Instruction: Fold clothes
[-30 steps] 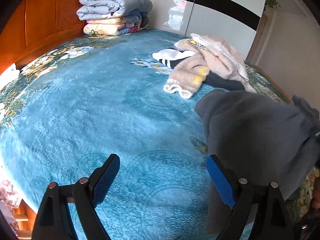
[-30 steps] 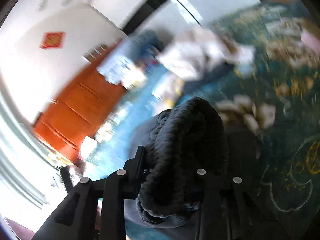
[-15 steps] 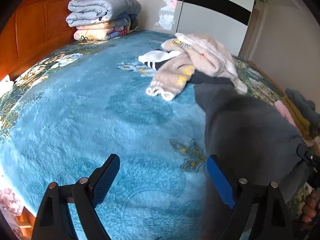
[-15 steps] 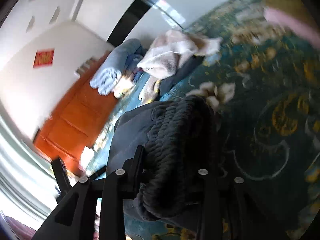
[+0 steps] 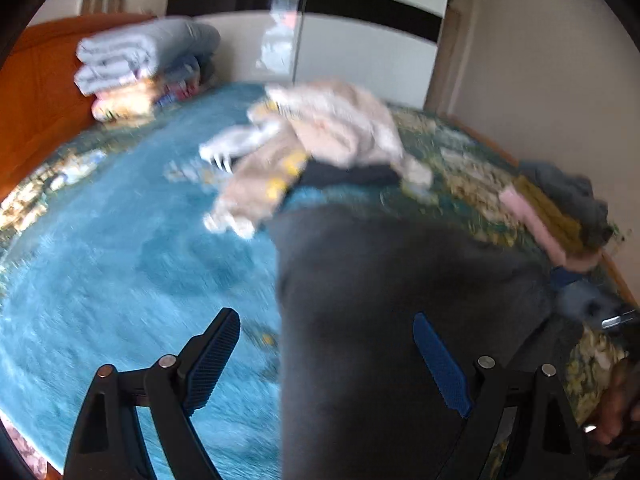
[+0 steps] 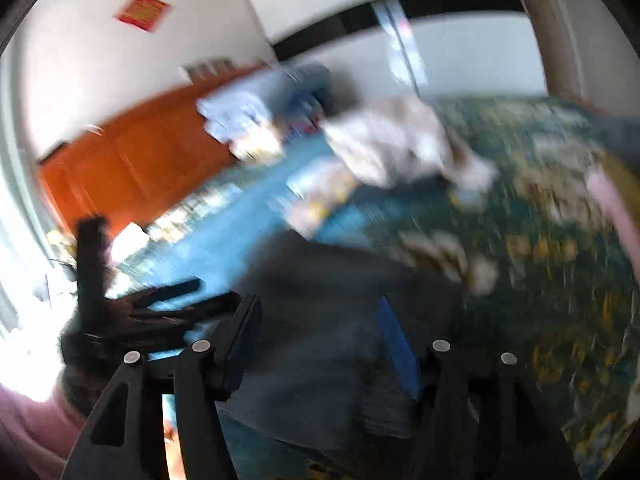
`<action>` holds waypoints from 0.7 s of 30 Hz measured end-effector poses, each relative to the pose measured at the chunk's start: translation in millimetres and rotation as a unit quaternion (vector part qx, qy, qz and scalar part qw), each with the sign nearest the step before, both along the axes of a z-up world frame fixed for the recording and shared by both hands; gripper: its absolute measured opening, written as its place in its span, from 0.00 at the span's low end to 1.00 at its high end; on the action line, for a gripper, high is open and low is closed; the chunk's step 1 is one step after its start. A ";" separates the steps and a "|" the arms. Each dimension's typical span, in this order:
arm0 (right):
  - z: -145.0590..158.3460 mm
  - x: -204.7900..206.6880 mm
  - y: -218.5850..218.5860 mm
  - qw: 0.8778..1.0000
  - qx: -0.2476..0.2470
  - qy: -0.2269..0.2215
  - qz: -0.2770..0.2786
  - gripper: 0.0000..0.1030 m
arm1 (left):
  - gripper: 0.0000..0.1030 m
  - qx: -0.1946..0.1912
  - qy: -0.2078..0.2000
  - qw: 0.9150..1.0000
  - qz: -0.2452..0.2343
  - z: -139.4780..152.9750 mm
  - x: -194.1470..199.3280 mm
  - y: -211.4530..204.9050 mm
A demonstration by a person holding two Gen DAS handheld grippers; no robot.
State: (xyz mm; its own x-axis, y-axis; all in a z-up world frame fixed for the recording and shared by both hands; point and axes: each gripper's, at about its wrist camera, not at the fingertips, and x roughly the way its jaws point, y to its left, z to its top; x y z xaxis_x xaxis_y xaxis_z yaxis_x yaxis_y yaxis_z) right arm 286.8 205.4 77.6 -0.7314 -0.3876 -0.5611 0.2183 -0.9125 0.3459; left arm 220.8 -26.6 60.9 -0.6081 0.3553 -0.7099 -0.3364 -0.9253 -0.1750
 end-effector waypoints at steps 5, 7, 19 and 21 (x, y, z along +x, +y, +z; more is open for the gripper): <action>-34.9 -8.4 16.8 0.998 -0.035 -0.038 -0.020 0.61 | 0.89 0.061 -0.083 0.995 -0.002 -27.5 -13.8 -9.0; -20.4 -4.2 17.1 0.999 -0.037 -0.033 -0.021 0.61 | 0.89 0.083 -0.087 0.993 -0.002 -21.3 -15.7 -19.8; -70.0 -4.5 74.6 0.956 -0.250 -0.124 -0.090 0.82 | 0.89 0.245 -0.174 0.954 0.013 -49.8 -41.6 -67.2; -77.1 -14.3 72.3 0.949 -0.269 -0.139 -0.091 0.84 | 0.89 0.241 -0.177 0.954 0.003 -51.5 -45.1 -58.5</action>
